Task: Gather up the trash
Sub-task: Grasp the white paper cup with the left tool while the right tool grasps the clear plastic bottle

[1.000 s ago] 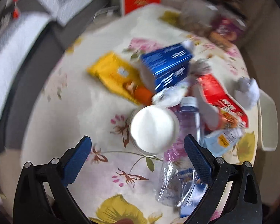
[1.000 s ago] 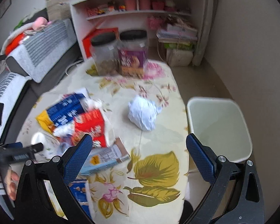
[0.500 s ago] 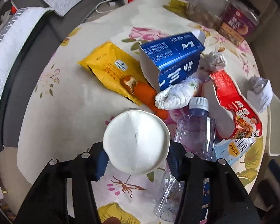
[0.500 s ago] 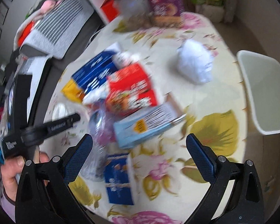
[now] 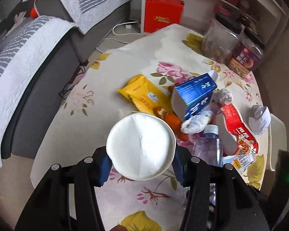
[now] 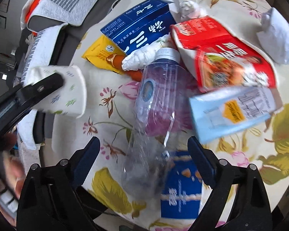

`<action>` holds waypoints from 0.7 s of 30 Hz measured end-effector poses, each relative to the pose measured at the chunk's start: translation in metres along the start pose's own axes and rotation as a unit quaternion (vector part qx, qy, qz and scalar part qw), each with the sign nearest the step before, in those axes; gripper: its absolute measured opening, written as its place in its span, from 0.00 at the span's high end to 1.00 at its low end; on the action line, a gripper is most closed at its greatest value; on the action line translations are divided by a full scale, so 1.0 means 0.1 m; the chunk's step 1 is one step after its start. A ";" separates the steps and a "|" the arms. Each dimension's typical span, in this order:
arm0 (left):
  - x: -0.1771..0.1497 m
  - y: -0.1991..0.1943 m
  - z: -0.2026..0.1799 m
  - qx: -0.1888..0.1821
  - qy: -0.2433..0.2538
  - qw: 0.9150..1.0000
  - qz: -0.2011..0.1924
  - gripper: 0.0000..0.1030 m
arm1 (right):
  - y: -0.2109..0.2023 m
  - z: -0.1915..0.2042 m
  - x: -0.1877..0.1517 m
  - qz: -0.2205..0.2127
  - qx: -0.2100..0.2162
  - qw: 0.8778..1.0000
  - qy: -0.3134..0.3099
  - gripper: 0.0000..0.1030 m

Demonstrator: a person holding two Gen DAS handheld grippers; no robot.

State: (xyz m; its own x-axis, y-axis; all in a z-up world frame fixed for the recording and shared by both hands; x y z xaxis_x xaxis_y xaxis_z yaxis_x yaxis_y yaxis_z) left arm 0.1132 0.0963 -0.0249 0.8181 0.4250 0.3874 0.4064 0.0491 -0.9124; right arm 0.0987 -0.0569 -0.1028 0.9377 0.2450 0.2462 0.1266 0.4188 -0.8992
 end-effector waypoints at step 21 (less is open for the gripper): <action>0.07 -0.15 0.41 -0.005 -0.039 0.999 -0.031 0.49 | -0.33 0.23 0.20 -0.082 -0.016 0.994 -0.072 0.58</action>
State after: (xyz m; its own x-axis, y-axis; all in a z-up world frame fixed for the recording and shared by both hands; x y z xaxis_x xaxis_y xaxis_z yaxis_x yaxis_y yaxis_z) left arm 0.0965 0.1359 -0.0139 0.7566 0.4909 0.4319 0.4601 0.0696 -0.8851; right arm 0.1062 -0.0456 -0.0601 0.8478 0.3003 0.4371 0.2860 0.4353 -0.8537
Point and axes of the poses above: each gripper's, at about its wrist camera, not at the fingertips, and y roughly the way its jaws point, z to its left, x to its top, the point moved 3 cm from there along y, roughly the way its jaws point, and after that the axes turned 14 degrees about -y, right-handed, at the moved point
